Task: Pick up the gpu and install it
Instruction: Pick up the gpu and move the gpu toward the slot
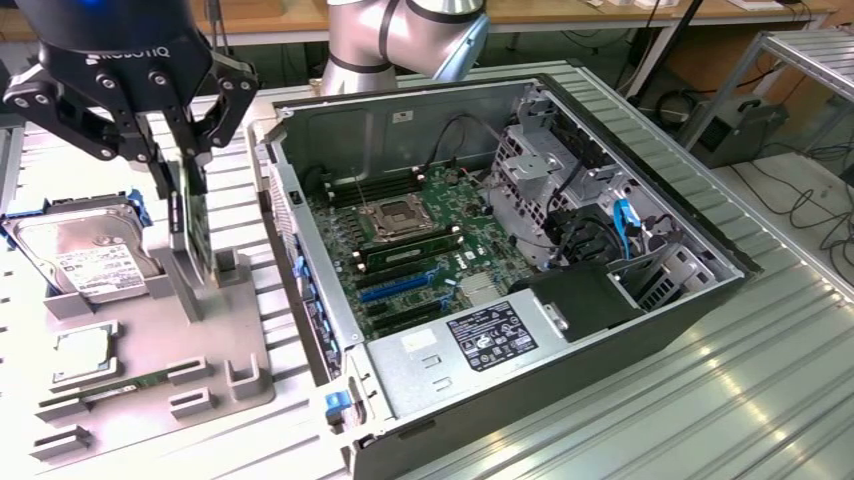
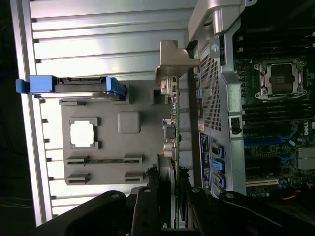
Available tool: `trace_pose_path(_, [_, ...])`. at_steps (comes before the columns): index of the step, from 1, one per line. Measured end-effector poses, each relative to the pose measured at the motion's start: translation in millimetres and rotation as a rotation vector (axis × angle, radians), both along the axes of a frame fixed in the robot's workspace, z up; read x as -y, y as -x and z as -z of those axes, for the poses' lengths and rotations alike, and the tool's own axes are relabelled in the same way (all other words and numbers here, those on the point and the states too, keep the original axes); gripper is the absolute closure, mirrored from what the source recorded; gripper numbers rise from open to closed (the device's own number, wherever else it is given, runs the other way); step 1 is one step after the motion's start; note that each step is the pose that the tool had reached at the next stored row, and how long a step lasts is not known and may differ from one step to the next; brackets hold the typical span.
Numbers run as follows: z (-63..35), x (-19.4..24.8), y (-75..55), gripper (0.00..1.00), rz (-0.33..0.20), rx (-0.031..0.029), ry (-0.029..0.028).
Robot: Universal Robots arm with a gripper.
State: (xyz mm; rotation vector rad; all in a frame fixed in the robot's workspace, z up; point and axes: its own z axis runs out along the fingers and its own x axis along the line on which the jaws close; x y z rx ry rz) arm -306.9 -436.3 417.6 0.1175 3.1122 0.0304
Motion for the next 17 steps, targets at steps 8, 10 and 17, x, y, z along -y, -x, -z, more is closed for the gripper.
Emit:
trace_pose_path(8, [-3.4, 0.0, 0.0, 0.74, 0.0, 0.0, 0.0])
trace_pose_path(10, [-4.3, 0.0, 0.0, 0.74, 0.0, 0.0, 0.0])
trace_pose_path(17, [-7.2, 0.0, 0.0, 0.74, 0.0, 0.0, -0.0001])
